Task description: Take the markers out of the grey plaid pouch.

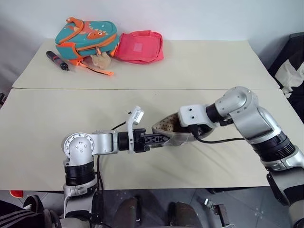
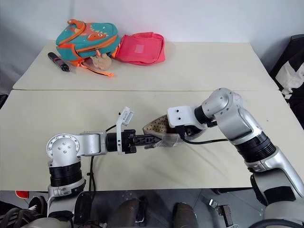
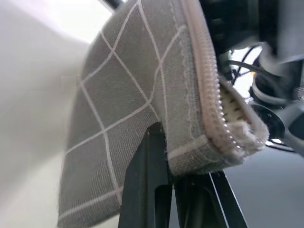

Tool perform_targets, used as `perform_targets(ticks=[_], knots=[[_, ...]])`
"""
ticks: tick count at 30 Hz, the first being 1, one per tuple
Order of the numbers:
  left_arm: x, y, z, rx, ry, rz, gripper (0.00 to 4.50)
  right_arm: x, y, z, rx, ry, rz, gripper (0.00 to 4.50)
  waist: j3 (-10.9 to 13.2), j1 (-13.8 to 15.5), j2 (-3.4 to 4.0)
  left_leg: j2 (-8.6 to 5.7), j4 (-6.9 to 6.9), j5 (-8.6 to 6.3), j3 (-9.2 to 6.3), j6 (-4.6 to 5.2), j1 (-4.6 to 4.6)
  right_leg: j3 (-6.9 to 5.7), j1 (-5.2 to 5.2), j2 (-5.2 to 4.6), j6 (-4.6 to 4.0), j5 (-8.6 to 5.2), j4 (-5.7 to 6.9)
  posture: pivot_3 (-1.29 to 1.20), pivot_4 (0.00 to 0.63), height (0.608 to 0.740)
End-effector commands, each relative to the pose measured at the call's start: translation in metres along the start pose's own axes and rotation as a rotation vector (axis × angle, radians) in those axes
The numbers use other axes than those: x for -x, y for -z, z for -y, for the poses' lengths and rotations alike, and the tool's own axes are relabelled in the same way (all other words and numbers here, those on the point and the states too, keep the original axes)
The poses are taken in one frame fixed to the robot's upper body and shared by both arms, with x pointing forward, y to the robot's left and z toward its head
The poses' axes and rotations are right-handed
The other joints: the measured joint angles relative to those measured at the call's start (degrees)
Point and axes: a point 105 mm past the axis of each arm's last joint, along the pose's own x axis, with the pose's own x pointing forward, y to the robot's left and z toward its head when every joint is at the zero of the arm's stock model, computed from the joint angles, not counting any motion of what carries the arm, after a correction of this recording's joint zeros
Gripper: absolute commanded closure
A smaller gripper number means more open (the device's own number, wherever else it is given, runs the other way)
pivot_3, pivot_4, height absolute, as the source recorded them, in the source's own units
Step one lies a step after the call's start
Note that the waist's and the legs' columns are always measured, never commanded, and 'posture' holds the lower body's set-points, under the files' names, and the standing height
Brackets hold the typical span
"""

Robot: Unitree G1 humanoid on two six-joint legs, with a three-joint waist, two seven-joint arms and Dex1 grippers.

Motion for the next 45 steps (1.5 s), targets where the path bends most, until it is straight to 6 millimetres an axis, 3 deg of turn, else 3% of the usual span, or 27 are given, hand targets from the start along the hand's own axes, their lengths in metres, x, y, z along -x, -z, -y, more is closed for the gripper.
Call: perform_targets(ticks=[1, 5, 14, 25, 37, 41, 45], knots=[[0.002, -0.003, 0.005, -0.006, 0.037, 0.002, 4.50, 0.000, 0.006, -0.001, 0.025, 0.011, -0.047, 2.00, 0.0, 0.0, 0.00, 0.00, 0.00, 0.01, 0.00, 0.01, 0.00, 0.00, 0.00, 0.00, 0.00, 0.00, 0.00, 0.00, 0.150, 0.740], [0.002, 0.010, -0.008, -0.038, -0.058, -0.064, 4.50, -0.003, 0.008, -0.004, 0.052, -0.007, -0.070, 2.00, 0.0, 0.0, 0.00, 0.00, 0.01, 0.01, 0.01, 0.01, 0.01, 0.01, 0.01, 0.01, 0.00, 0.00, -0.01, 0.00, 0.150, 0.740], [-0.001, 0.004, -0.016, -0.096, -0.116, -0.045, 4.50, -0.011, 0.014, -0.007, 0.092, -0.017, -0.102, 2.00, 0.0, 0.4, 0.00, 0.00, 0.01, -0.01, 0.02, -0.03, 0.02, 0.03, 0.02, 0.00, 0.00, 0.00, -0.03, 0.00, 0.150, 0.740], [-0.005, 0.004, -0.006, -0.167, -0.126, -0.059, 4.50, -0.023, 0.035, -0.017, 0.122, -0.069, -0.189, 2.00, 0.0, 0.6, -0.06, 0.00, 0.05, -0.02, 0.02, -0.03, 0.13, 0.05, 0.12, -0.01, 0.00, 0.00, -0.15, 0.00, 0.150, 0.740], [-0.006, -0.004, -0.006, -0.242, -0.168, -0.063, 4.50, -0.013, 0.033, -0.033, 0.043, -0.176, -0.178, 2.00, -0.1, 1.3, -0.11, 0.00, 0.05, -0.02, 0.02, -0.04, 0.14, 0.06, 0.12, -0.02, 0.00, 0.00, -0.22, 0.00, 0.150, 0.740], [-0.007, -0.003, -0.006, -0.241, -0.167, -0.065, 4.50, -0.010, 0.036, -0.035, 0.044, -0.198, -0.205, 2.00, -0.1, 1.3, -0.10, 0.00, 0.02, -0.02, 0.02, -0.05, 0.07, 0.05, 0.05, 0.00, 0.00, 0.00, -0.19, 0.00, 0.150, 0.740], [-0.008, -0.003, -0.006, -0.242, -0.165, -0.064, 4.50, -0.016, 0.038, -0.025, 0.056, -0.143, -0.213, 2.00, -0.1, 1.3, -0.10, 0.01, 0.03, -0.03, 0.03, -0.05, 0.06, 0.04, 0.06, -0.01, 0.00, 0.00, -0.23, 0.00, 0.150, 0.740]])
